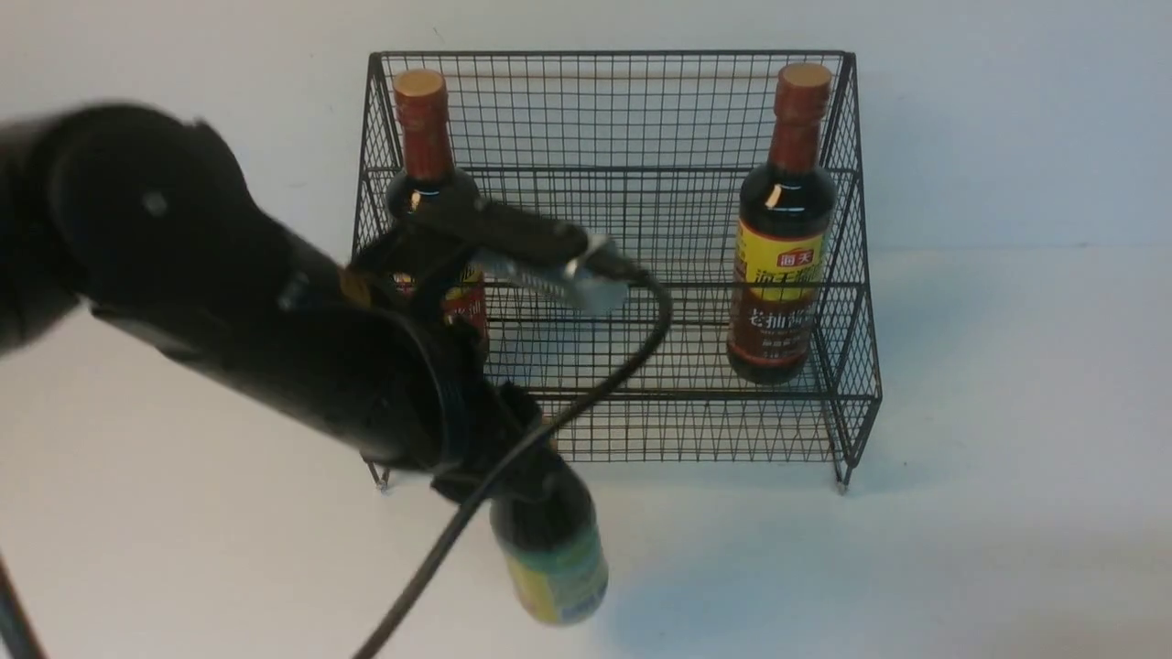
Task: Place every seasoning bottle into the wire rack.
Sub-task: Use the left arm to put the condiment bottle back on the shelf
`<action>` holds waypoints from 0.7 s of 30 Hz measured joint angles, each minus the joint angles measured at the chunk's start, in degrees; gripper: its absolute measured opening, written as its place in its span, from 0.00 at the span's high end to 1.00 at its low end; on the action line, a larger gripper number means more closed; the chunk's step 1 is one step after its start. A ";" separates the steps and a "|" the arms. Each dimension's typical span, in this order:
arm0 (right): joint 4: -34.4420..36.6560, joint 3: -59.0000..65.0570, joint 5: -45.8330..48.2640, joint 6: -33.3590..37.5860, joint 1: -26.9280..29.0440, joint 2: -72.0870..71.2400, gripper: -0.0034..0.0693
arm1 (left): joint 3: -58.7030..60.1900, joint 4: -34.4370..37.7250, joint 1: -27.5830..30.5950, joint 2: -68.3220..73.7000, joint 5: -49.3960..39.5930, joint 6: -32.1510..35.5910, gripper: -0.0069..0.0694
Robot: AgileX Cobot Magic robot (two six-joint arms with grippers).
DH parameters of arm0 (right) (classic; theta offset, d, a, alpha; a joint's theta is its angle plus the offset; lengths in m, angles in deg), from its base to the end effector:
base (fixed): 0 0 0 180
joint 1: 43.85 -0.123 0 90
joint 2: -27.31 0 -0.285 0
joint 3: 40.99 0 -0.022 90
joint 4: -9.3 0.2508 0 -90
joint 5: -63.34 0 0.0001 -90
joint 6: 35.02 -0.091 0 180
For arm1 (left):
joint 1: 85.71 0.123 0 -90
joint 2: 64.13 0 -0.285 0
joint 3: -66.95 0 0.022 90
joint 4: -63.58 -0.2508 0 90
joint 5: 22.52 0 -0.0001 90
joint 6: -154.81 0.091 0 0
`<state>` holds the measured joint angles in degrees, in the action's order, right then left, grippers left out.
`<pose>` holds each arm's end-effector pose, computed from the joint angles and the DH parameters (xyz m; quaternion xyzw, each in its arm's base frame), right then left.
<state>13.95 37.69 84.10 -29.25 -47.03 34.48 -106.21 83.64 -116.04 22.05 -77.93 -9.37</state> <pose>0.0527 0.0056 0.1727 -0.0408 0.8004 0.0207 0.5977 0.2291 -0.1638 0.3431 0.3197 0.8938 -0.1974 0.2449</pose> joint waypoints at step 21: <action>0.00 0.00 0.00 0.00 0.00 0.00 0.97 | -12.36 -10.48 0.00 10.81 12.35 -2.81 0.53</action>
<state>13.95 37.69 84.10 -29.25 -47.03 34.48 -118.57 73.16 -116.04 32.86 -65.58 -12.18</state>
